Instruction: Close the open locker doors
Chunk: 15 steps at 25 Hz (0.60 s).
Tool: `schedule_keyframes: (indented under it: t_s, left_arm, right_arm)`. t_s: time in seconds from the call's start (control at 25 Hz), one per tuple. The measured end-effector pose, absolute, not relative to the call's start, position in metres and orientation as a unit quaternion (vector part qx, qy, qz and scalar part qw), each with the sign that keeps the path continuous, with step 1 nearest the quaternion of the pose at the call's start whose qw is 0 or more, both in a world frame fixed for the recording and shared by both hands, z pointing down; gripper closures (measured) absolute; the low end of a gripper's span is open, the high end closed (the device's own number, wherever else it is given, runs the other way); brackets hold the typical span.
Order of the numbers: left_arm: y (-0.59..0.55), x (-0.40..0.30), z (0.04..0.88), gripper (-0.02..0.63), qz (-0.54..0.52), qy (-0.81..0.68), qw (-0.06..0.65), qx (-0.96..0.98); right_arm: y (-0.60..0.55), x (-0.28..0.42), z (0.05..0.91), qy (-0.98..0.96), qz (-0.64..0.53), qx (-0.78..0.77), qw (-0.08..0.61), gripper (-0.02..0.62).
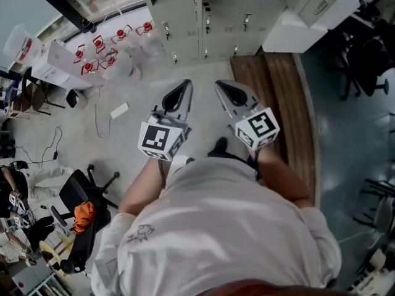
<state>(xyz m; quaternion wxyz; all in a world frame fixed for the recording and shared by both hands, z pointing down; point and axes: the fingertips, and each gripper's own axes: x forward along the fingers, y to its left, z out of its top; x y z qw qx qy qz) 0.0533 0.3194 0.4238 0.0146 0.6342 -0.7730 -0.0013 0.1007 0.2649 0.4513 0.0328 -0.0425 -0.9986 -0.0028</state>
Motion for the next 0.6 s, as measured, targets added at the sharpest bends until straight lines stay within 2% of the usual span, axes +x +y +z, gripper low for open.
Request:
schedule_keyframes:
  t_s: [0.6]
  left_arm:
    - [0.231,0.012,0.432,0.611,-0.006,-0.794,0.036,0.607]
  right_arm:
    - [0.179,0.057,0.463,-0.995,0.023,-0.086,0.049,0.598]
